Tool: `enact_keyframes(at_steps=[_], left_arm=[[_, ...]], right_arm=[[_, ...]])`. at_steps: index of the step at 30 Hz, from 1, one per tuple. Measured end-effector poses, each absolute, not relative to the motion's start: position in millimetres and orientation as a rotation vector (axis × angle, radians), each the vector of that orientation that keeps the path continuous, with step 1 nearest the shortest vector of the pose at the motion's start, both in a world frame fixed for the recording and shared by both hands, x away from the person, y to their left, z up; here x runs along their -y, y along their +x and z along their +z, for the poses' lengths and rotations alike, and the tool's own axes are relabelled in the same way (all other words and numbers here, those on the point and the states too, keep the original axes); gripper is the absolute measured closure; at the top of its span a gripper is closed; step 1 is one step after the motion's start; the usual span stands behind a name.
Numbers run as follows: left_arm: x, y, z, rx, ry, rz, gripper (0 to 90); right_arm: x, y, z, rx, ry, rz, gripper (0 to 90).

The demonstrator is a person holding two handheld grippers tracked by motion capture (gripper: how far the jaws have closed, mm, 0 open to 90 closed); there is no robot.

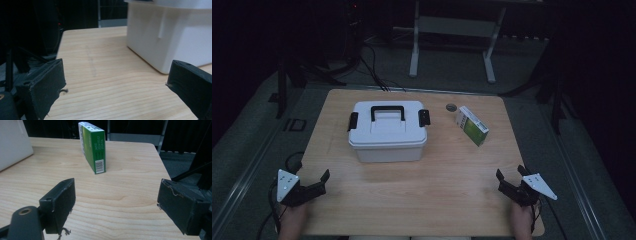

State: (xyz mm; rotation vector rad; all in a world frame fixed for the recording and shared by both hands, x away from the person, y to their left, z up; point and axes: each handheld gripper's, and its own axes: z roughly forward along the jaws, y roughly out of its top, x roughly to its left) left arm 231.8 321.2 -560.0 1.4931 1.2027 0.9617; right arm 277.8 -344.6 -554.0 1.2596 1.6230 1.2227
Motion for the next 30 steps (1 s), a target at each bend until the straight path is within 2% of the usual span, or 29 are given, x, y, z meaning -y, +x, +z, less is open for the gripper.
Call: enact_keyframes(at_steps=[2,3,7,17,30], left_arm=[[-325.6,231.2,-558.3,-1.214,1.467,0.945,1.3],[-329.1,231.8,-556.9,-1.242,1.46,0.886,1.3],[-330.8,232.4,-553.1,-1.255,1.479,0.799,1.3],[-326.5,239.0,-548.3,-1.196,1.543,0.683,1.3],[-318.2,265.5,-545.6,-1.165,1.579,0.639,1.4]], right_arm=[[344.4,277.5,-553.6,-1.623,1.259,1.222,14.6],[344.6,276.6,-552.1,-1.618,1.255,1.224,14.6],[345.6,275.7,-550.4,-1.629,1.28,1.236,13.1],[322.2,279.8,-540.6,-1.791,1.238,1.252,12.6],[269.8,308.1,-537.2,-1.985,1.113,1.268,23.3]])
